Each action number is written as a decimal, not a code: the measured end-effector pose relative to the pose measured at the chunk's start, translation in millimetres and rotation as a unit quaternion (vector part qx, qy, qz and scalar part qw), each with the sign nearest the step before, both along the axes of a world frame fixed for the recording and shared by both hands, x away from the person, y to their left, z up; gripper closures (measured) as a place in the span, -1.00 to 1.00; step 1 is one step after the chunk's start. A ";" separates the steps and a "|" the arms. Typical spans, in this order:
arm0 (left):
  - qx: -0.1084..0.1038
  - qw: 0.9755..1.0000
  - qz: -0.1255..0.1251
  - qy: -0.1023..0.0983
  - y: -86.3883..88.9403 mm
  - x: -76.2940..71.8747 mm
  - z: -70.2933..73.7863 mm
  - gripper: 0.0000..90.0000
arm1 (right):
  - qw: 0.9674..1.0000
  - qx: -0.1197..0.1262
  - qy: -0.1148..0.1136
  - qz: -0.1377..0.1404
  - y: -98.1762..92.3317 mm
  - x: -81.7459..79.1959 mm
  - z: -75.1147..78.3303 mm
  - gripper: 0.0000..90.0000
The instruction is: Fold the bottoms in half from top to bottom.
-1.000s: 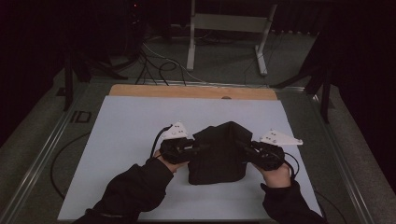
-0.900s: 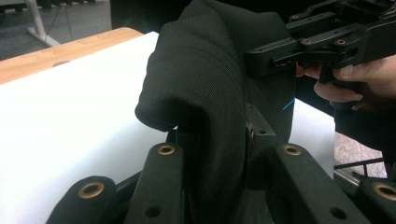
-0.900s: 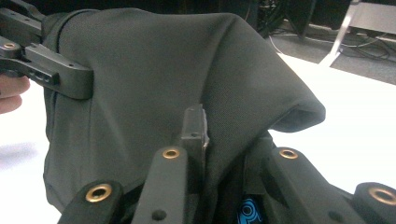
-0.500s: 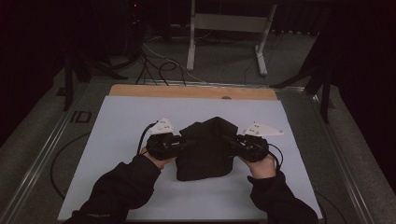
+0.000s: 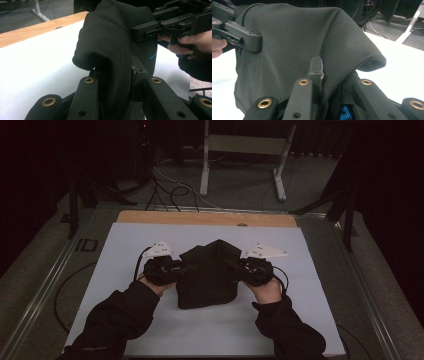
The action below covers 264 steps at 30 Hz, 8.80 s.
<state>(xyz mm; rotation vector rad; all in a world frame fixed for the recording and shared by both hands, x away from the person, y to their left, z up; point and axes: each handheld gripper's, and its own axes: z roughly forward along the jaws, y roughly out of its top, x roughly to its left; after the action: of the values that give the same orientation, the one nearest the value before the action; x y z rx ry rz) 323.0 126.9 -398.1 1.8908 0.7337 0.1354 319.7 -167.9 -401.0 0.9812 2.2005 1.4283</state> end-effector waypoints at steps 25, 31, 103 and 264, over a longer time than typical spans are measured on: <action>0.002 0.998 -0.001 0.064 0.6 62.8 -55.7 0.64 | 0.997 -0.042 0.052 -0.045 18.1 53.3 -44.8 0.68; -0.004 0.997 0.014 0.079 4.2 73.1 -66.0 0.63 | 0.996 -0.044 0.057 -0.055 18.5 62.5 -54.1 0.68; 0.046 0.994 0.029 0.099 0.4 88.2 -88.0 -0.78 | 0.987 -0.077 0.105 -0.094 -18.5 99.6 -84.6 -0.44; 0.065 0.996 -0.042 0.034 118.4 -86.1 -98.5 -1.00 | 0.993 -0.100 0.066 0.008 -134.8 -87.6 -94.2 -0.78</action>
<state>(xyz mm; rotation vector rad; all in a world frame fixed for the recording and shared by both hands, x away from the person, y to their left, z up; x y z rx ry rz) 236.8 245.2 -496.6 2.0560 0.7044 0.0673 232.1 -302.7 -495.3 1.0144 2.3967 1.1496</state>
